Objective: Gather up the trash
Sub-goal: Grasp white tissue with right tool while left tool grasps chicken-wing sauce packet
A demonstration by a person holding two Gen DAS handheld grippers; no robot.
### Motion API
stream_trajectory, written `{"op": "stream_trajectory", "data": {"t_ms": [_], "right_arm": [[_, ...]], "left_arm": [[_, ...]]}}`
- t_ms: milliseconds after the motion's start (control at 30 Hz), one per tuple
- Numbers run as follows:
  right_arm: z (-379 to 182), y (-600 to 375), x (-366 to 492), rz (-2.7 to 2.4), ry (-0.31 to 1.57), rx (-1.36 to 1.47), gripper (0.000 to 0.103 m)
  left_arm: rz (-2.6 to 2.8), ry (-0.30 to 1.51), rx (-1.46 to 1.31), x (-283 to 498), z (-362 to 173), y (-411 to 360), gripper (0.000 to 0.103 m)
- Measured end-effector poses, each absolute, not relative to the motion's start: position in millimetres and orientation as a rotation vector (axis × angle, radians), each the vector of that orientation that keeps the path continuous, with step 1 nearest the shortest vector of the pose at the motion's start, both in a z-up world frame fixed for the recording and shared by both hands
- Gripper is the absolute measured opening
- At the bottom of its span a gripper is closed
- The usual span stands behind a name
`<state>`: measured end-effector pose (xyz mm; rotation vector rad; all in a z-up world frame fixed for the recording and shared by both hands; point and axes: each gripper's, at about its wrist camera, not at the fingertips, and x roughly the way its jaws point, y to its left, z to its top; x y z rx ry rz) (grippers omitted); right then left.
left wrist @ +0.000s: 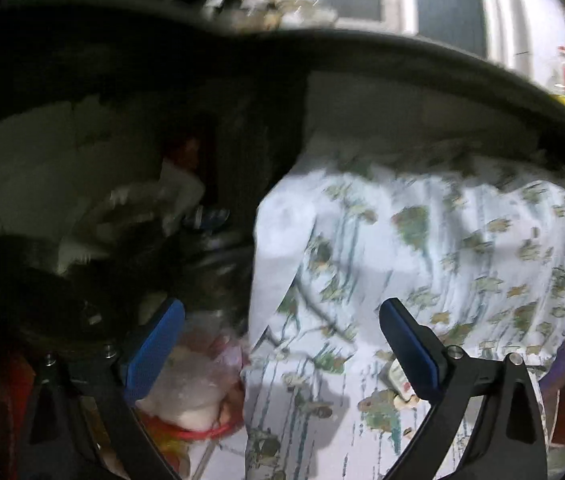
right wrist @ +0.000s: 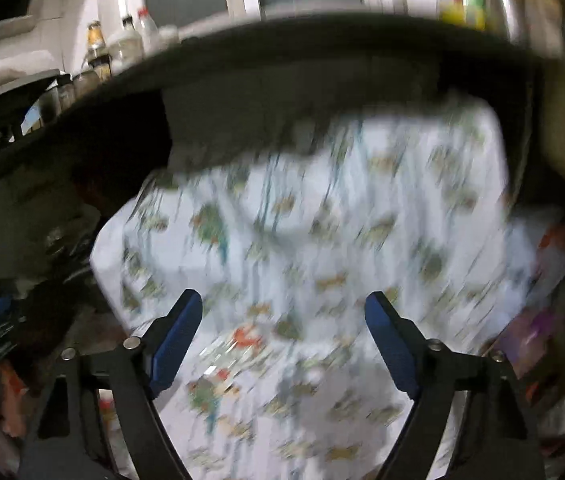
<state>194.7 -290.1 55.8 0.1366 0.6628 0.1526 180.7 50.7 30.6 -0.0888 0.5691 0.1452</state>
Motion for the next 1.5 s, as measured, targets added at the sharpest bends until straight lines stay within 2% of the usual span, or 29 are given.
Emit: {"op": "stream_trajectory", "data": {"t_ms": [433, 533, 600, 633, 767, 900, 1033, 1067, 1100, 1233, 1367, 1500], "right_arm": [[-40, -314, 278, 0.051, 0.956, 0.166, 0.081], [-56, -319, 287, 0.052, 1.023, 0.173, 0.081], [-63, -325, 289, 0.046, 1.041, 0.176, 0.081], [-65, -326, 290, 0.037, 1.045, 0.166, 0.081], [-74, -334, 295, 0.005, 1.067, 0.120, 0.081], [-77, -345, 298, 0.005, 1.089, 0.178, 0.081], [-77, -346, 301, -0.005, 1.098, 0.155, 0.081], [-76, -345, 302, -0.012, 1.095, 0.136, 0.081], [-77, -343, 302, -0.020, 1.094, 0.114, 0.081], [-83, -335, 303, -0.016, 1.105, 0.093, 0.080], [-101, -317, 310, 0.080, 1.175, 0.152, 0.072], [-127, -270, 318, 0.181, 1.242, 0.146, 0.070]], "left_arm": [[-0.094, 0.825, -0.262, 268, -16, 37, 0.099], [-0.169, 0.909, -0.250, 298, -40, 11, 0.094], [-0.227, 0.969, -0.216, 313, -57, -11, 0.094], [-0.247, 1.001, -0.184, 320, -69, -25, 0.090], [-0.313, 1.105, 0.052, 341, -110, -90, 0.089], [-0.389, 1.107, 0.319, 350, -137, -137, 0.089], [-0.400, 1.238, 0.278, 365, -178, -153, 0.088], [-0.402, 1.252, 0.274, 366, -183, -155, 0.085], [-0.399, 1.259, 0.278, 366, -187, -157, 0.065], [-0.395, 1.244, 0.199, 365, -174, -146, 0.060], [-0.371, 1.190, 0.079, 353, -141, -114, 0.060], [-0.299, 1.147, 0.065, 334, -116, -80, 0.060]]}}
